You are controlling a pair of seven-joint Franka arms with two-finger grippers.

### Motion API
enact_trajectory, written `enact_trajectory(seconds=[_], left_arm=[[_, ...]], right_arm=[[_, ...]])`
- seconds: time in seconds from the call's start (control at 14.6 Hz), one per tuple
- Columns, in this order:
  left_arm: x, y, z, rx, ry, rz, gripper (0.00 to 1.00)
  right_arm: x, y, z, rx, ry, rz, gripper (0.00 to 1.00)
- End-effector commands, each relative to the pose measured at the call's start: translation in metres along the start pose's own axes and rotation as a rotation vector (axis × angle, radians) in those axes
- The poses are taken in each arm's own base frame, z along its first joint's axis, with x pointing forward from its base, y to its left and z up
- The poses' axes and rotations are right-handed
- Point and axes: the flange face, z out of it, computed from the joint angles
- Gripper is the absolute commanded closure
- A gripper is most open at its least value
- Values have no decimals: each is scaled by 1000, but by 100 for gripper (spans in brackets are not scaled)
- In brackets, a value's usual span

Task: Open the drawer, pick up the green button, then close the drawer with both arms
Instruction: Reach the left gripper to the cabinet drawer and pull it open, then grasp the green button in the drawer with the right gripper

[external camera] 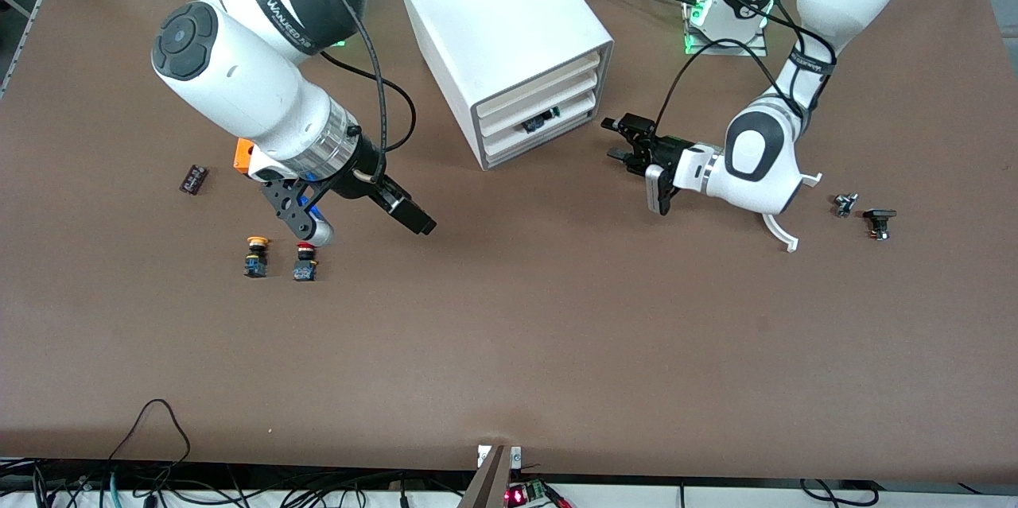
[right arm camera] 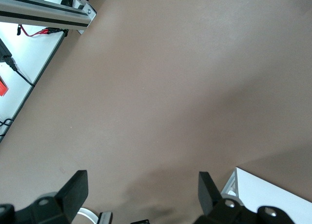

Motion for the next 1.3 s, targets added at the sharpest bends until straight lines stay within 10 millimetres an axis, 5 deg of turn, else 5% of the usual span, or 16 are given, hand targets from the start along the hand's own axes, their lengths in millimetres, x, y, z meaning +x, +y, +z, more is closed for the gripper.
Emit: enact_trajectory(seconds=[0.0, 0.27, 0.48, 0.69, 0.89, 1.24], left_arm=[[-25, -8, 29, -39, 77, 32, 15], [-37, -25, 58, 16, 59, 38, 34], [-45, -20, 77, 1, 67, 19, 40], [-50, -16, 91, -20, 63, 36, 58], [-53, -17, 93, -20, 66, 37, 100], [-45, -22, 80, -4, 90, 32, 100]], right_arm=[[-2, -6, -1, 15, -17, 13, 0], [-2, -6, 1, 15, -19, 16, 0], [-3, -7, 1, 14, -18, 14, 0], [-3, -7, 1, 14, -18, 14, 0], [-16, -17, 13, 20, -21, 66, 0], [-75, -34, 44, -3, 17, 90, 0]])
